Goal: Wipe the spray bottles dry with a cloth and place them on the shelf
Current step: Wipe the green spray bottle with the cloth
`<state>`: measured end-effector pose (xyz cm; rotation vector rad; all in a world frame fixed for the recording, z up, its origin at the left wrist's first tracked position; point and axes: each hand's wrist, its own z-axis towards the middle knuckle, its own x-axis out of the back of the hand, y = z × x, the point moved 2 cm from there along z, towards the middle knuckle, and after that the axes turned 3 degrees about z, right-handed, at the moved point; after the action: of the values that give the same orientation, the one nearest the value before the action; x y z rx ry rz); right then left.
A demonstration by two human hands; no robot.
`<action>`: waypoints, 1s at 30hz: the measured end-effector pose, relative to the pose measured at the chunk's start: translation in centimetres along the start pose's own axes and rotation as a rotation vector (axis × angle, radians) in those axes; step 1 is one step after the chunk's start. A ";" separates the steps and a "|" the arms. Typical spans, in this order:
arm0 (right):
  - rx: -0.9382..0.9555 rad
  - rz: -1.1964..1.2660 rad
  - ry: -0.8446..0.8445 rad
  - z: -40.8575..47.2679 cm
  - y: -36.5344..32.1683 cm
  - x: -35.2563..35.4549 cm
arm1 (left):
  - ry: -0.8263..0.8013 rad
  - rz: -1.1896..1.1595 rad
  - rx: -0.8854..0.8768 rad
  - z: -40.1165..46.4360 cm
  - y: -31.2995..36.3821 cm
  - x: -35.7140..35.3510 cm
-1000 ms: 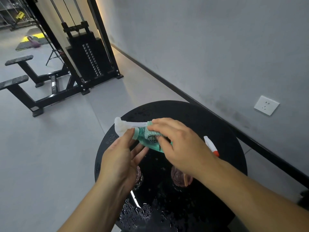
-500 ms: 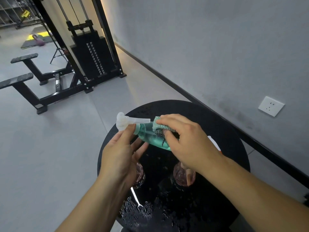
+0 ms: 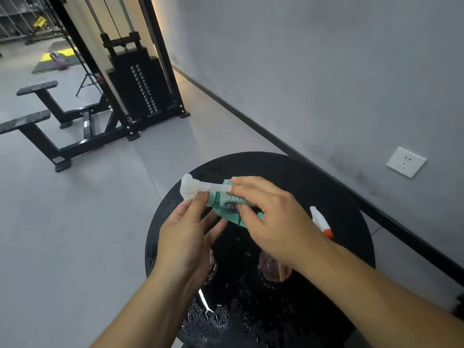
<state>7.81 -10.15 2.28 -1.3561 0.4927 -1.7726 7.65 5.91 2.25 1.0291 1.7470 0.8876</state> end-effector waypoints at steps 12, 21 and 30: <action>-0.063 0.014 0.061 -0.2 0.7 1.1 | 0.030 -0.046 -0.033 0.2 0.8 0.4; -0.144 0.050 0.165 0.0 1.6 2.1 | 0.049 -0.057 -0.051 0.3 1.2 0.4; -0.115 0.027 0.160 -0.1 1.2 2.0 | 0.093 -0.082 -0.048 0.3 1.6 0.7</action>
<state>8.00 -12.46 2.51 -1.2848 0.7061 -1.8635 8.15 7.21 3.38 0.8911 1.8228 0.9336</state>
